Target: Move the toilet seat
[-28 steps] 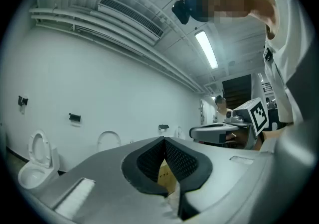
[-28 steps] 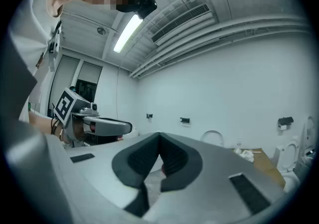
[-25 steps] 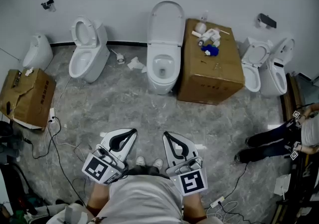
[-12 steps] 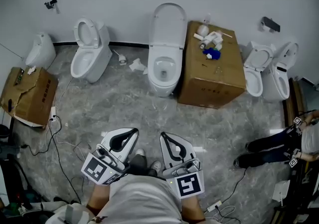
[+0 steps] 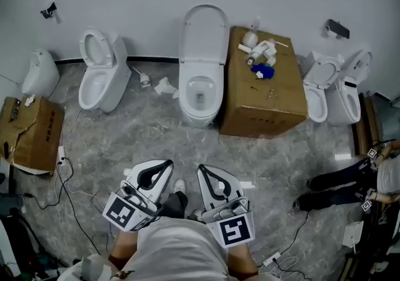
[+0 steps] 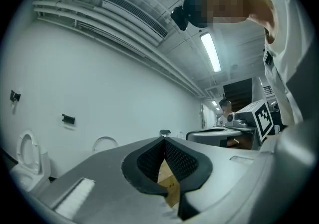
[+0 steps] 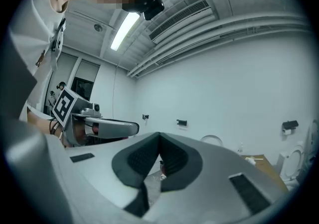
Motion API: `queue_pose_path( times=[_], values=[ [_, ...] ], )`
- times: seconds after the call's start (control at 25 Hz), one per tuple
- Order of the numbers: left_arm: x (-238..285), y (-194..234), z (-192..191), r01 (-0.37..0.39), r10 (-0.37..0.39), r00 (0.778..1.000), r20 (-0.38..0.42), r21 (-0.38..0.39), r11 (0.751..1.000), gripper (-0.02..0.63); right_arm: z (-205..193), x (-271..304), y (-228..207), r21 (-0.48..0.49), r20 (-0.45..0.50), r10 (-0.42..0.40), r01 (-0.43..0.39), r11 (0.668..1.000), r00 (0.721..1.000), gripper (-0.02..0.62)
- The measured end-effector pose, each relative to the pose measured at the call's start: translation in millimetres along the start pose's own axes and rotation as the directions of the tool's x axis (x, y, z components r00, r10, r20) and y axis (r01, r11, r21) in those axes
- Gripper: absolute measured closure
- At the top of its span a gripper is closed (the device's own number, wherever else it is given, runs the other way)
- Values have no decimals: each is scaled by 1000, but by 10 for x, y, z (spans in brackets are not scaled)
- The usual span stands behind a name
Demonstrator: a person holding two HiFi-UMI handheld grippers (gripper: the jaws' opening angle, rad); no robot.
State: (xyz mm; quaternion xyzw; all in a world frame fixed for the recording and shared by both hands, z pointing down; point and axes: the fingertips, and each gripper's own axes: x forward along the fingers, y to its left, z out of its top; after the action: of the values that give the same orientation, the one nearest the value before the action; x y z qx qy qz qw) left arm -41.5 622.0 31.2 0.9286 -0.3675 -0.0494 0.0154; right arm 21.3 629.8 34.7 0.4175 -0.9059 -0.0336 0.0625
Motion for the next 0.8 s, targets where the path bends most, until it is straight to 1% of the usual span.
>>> queue_pose_path(
  times=[0.24, 0.36, 0.56, 0.68, 0.8],
  values=[
    [319, 549, 66, 42, -42, 999, 9, 2, 999, 611, 96, 581, -276, -20, 4, -32, 32, 999, 999, 597],
    [451, 790, 74, 54, -54, 998, 9, -1, 999, 611, 149, 854, -379, -48, 18, -39, 40, 998, 999, 597],
    [732, 1099, 4, 49, -49, 999, -13, -3, 999, 611, 133, 1181, -596, -46, -3, -36, 36, 998, 999, 597],
    [952, 1261, -13, 42, -42, 999, -9, -5, 999, 611, 138, 1360, -797, -70, 8, -24, 24, 997, 1000, 597],
    [1184, 1423, -26, 30, -30, 1000, -4, 4, 1000, 611, 103, 1539, -1022, -70, 15, -13, 14, 997, 1000, 597]
  ],
)
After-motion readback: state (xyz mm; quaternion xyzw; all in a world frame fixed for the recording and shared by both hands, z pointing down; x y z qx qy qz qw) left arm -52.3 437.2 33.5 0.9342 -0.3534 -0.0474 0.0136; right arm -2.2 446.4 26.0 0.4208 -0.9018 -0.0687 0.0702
